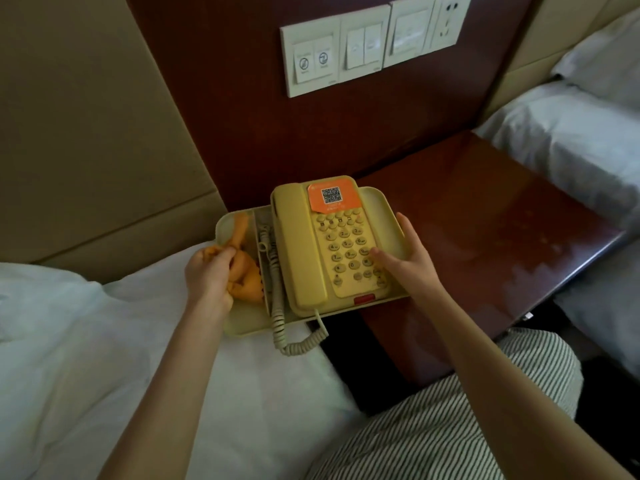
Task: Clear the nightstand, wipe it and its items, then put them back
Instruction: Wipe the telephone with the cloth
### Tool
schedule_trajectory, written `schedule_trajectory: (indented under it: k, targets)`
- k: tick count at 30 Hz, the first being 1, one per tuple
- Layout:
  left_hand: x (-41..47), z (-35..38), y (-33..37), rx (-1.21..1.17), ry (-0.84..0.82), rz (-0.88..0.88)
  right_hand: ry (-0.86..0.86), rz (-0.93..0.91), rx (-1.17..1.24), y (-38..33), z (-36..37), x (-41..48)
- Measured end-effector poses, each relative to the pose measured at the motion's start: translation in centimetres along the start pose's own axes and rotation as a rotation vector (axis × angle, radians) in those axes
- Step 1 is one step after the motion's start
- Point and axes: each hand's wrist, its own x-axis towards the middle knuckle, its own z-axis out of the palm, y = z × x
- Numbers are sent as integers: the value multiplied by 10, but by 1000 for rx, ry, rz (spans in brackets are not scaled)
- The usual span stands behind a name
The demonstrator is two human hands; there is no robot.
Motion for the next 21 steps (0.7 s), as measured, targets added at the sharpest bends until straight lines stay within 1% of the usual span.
schedule_trajectory:
  k: [4, 10, 13, 21]
  targets:
    - [8, 27, -1, -31, 4, -31, 1, 3, -28, 1, -17, 23]
    - [18, 68, -6, -69, 3, -113, -65, 13, -84, 1, -45, 65]
    - [18, 88, -5, -62, 29, -104, -77, 46, -107, 4, -54, 82]
    - [17, 131, -12, -48, 28, -128, -65, 129, -95, 12, -71, 120]
